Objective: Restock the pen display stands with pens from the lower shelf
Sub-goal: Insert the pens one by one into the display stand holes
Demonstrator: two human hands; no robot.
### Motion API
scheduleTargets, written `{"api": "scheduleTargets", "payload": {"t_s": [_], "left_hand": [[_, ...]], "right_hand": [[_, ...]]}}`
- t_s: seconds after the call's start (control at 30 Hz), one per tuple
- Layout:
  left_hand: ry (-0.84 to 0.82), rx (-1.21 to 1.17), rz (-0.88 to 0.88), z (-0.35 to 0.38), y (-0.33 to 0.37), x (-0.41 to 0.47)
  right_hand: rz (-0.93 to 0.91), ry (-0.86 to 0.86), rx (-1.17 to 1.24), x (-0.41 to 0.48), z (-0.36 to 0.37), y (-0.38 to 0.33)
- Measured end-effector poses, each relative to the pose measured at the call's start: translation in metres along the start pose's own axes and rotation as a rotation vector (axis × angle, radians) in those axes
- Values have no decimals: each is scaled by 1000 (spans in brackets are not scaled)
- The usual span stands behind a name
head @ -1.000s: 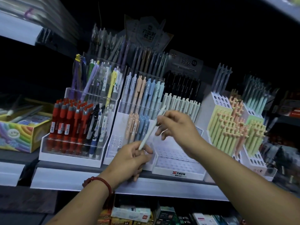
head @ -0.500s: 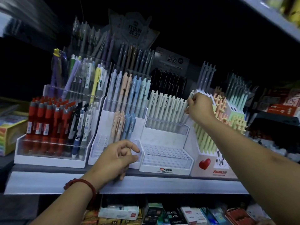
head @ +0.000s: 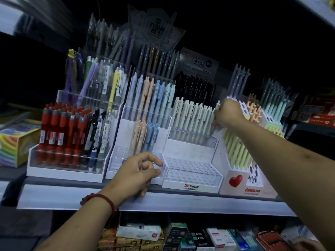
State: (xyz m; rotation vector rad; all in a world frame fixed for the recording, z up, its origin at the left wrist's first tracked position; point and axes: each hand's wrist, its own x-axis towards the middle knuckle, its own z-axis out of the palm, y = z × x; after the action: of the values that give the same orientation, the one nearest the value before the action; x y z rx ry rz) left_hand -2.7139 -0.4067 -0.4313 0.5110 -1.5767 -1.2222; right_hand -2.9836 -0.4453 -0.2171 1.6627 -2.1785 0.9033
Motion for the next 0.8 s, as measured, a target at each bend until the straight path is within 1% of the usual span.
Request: {"api": "scheduleTargets", "payload": {"t_s": [0.1, 0.2, 0.27, 0.37, 0.43, 0.5, 0.63, 0.73, 0.8], "left_hand": [[6, 19, -6, -1, -1, 0], [8, 18, 0, 0, -1, 0], [12, 42, -4, -1, -1, 1], [12, 47, -7, -1, -2, 1], [15, 36, -11, -1, -2, 1], [15, 34, -18, -1, -1, 1], [13, 51, -20, -2, -3, 1], [22, 68, -17, -2, -3, 1], [35, 82, -16, 0, -2, 0]], "right_hand": [[32, -82, -67, -16, 3, -7], [64, -107, -102, -26, 6, -10], [96, -90, -38, -23, 9, -9], [222, -114, 91, -12, 15, -5], [223, -135, 104, -8, 18, -4], [219, -153, 58, -5, 19, -6], [255, -247, -27, 0, 16, -13], [179, -225, -45, 0, 16, -15], [234, -206, -53, -3, 17, -18]]}}
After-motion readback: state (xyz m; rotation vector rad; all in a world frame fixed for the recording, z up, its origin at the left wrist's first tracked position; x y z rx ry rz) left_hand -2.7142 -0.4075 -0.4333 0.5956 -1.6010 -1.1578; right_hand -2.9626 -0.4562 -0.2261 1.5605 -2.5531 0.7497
